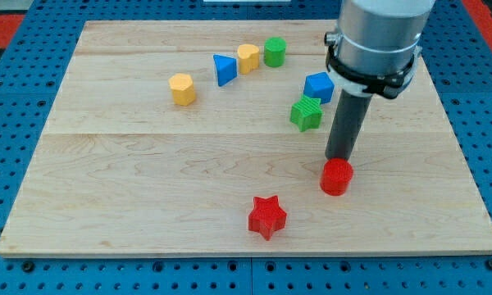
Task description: Slide the red circle towards the center
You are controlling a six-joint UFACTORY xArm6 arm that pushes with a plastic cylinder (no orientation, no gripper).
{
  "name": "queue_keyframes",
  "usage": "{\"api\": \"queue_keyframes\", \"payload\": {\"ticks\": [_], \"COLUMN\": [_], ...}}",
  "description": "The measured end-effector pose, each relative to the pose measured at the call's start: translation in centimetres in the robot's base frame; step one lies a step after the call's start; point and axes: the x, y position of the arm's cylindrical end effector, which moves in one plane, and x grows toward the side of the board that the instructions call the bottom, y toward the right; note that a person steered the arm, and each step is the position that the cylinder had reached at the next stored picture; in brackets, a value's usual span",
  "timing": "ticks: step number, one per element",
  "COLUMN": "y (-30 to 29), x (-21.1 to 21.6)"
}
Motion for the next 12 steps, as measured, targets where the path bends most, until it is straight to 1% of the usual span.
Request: {"api": "queue_keyframes", "payload": {"ticks": [2, 3, 4, 5, 6, 7, 9, 10, 11, 12], "y": [0.8, 5.1, 5.0, 3.9, 1.1, -2.8, -1.5, 2.3, 1.5, -1.3], "x": [0.1, 0.7, 6.0, 5.3, 1.3, 0.3, 0.9, 2.2, 6.7, 9.3]}}
